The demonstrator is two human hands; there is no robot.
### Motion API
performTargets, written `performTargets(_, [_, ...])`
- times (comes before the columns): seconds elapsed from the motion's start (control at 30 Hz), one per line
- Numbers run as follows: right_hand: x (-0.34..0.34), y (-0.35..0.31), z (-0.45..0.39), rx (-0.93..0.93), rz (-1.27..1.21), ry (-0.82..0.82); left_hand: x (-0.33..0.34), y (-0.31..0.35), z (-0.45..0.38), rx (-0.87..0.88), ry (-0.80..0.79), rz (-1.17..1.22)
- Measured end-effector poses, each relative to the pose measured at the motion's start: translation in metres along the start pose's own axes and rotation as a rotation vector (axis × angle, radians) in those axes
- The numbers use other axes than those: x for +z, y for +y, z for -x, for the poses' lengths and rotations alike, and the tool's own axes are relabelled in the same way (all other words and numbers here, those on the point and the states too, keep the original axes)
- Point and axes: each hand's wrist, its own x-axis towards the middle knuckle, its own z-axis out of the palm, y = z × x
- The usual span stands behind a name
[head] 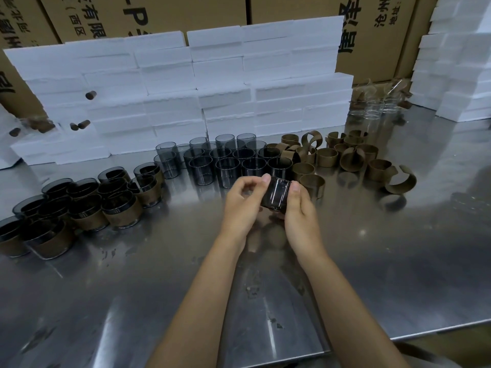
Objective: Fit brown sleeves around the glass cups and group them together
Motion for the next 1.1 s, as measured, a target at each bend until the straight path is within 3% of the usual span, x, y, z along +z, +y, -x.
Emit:
performTargets(0.1, [-0.001,-0.001,0.002,-0.018,-0.003,0.007,-0.002,-0.001,-0.003,0.047,0.053,-0.009])
performTargets(0.23, [-0.001,-0.006,0.001,0.032,-0.089,-0.007,-0.004,0.002,-0.003,-0.067,0.039,0.113])
performTargets(0.37, [-0.002,-0.012,0.005,0.058,-0.068,-0.113,-0.002,0.011,0.003,-0.142,-0.127,0.276])
performTargets(0.53, [0.0,-0.014,0.01,0.041,-0.124,-0.175,-0.003,0.01,0.002,-0.209,-0.246,0.186])
performTargets(0.63, [0.001,-0.014,0.01,0.044,-0.139,-0.134,-0.003,0.007,0.002,-0.188,-0.212,0.155])
performTargets(0.87, [0.002,-0.006,0.004,0.054,-0.01,-0.088,-0.003,-0.001,-0.004,-0.053,0.046,0.078])
performTargets(1.1, [-0.002,-0.005,0.002,0.069,-0.061,0.024,-0.002,0.003,0.002,-0.006,-0.01,0.036])
